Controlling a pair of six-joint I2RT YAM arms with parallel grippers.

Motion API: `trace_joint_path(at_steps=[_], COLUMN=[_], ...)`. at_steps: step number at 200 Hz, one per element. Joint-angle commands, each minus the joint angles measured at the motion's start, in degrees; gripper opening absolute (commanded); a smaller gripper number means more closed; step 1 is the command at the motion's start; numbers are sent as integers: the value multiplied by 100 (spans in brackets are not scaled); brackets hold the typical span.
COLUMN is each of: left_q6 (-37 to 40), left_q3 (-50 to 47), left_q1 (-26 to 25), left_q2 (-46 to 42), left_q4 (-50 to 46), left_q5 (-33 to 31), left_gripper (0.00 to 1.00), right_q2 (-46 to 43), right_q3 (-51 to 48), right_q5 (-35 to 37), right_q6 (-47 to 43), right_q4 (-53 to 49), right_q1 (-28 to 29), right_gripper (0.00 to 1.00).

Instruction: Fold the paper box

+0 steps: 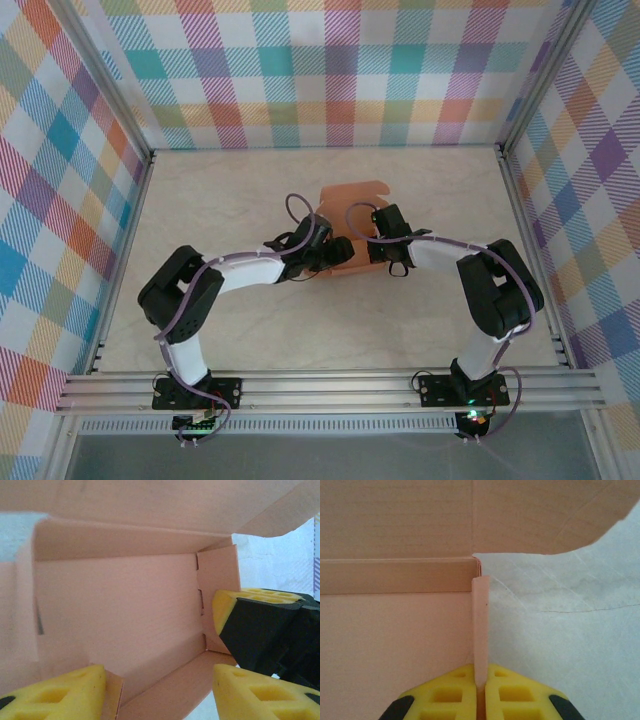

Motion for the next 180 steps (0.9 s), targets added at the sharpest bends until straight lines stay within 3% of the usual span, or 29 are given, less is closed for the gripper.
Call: trace_joint_path(at_steps=[1, 22, 56, 113, 180], left_q6=[419, 598, 411, -84, -287], left_q3=[-341, -719, -1486, -2683, -2674], left_q1=[25, 105, 679, 2122, 1935], left_q2=[-909, -1593, -2372, -2889, -2167], left_q4=[-467, -815, -1023, -394, 1192], left_q5=[-614, -1033, -1104, -188, 948], left_gripper=[60, 60, 62, 62, 60], right_q2=[-103, -114, -133, -501, -1060], right_q3=[-144, -135, -146, -307, -429], right_q5=[-66, -65, -103, -820, -1539], right_q6=[55, 71, 197, 627, 1146], right_q4=[-196, -197, -168, 14, 151], right_q1=[-35, -44, -51, -287, -623], right_gripper=[9, 9, 9, 8, 8])
